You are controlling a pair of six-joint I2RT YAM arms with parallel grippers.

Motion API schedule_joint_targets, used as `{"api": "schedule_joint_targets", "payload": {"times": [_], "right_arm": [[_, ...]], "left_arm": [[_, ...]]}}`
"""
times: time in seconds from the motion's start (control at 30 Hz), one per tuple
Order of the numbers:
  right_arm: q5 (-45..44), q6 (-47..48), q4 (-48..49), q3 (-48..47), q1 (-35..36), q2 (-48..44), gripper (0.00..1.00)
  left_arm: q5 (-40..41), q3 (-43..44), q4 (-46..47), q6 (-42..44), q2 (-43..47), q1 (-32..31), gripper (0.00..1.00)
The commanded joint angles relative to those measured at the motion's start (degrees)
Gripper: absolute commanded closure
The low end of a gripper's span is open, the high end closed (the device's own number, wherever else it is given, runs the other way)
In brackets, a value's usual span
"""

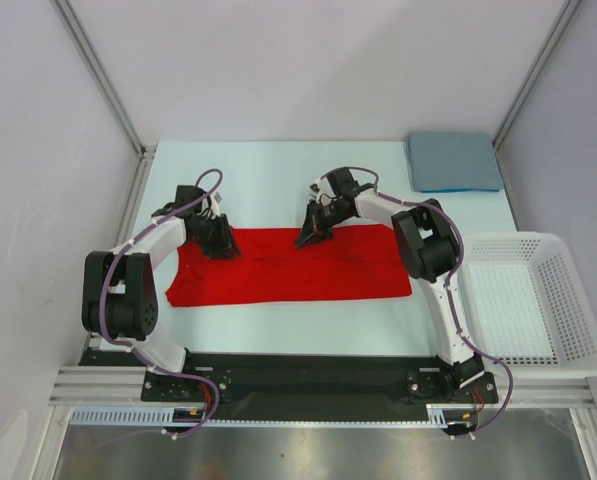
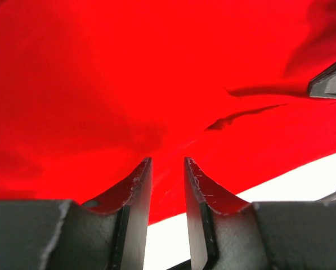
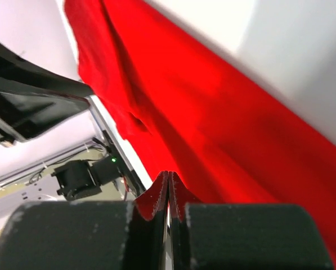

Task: Fold and stack the t-shirts
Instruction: Fold the tshirt

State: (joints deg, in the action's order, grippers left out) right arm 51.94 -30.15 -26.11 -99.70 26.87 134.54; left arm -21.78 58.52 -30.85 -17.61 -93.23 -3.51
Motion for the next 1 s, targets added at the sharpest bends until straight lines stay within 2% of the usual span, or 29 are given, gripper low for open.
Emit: {"api": "schedule_joint_targets", "payload": {"times": [0.0, 0.23, 0.4, 0.63, 0.97], "right_arm": [[3.17, -5.00, 5.98, -4.01, 0.99, 0.72, 0.96], [1.85, -12.90, 13.35, -6.73, 3.27, 4.76, 0.97], [0.18, -14.58, 12.05, -12.88, 5.29, 8.80, 0.98], [-0.44, -15.11, 10.38, -16.13, 7.14, 11.88, 1.00], [1.40, -15.90, 10.37, -13.69, 8.55, 11.10, 1.00]], "left_arm": [[0.50, -1.65, 1.85, -0.85, 2.70, 0.17, 0.66], [3.32, -1.31, 1.32, -0.33, 6.48, 0.17, 0.67], [4.38, -0.69, 0.53, 0.29, 6.66, 0.17, 0.67], [4.38, -0.34, 0.88, 0.11, 7.01, 0.26, 0.66], [4.55, 1.68, 0.35, 0.55, 6.22, 0.17, 0.66]]}}
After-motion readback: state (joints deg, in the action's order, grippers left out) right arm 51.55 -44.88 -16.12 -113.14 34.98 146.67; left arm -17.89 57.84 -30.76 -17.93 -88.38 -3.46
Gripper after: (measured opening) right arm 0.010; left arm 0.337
